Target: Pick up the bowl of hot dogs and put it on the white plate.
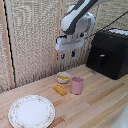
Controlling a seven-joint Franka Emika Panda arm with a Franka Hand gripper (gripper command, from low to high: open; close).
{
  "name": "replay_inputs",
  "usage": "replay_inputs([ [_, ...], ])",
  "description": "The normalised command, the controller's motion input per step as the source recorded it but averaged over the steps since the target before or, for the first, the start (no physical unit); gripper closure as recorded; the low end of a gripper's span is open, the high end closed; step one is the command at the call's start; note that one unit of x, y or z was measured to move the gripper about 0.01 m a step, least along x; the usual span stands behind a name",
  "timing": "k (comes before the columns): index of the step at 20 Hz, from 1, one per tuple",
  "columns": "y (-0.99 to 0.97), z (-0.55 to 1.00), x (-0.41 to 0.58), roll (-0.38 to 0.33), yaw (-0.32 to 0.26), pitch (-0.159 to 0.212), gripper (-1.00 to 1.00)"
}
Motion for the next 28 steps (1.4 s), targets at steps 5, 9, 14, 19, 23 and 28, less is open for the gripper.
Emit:
replay_inputs([
  [5,-0.42,-0.27,0.406,0.055,0.000,0.114,-1.00],
  [9,-0.39,-0.27,0.461,0.051,0.019,0.069,-1.00],
  [14,-0.36,-0.28,0.378,0.010,0.020,0.078,-1.00],
  [19,-0.16,-0.25,0.151,-0.006,0.000,0.111,-1.00],
  [23,-0.09,-0.25,0.156,-0.027,0.012,0.078,-1.00],
  [28,0.00,-0.22,0.311,-0.047,0.054,0.011,1.00],
])
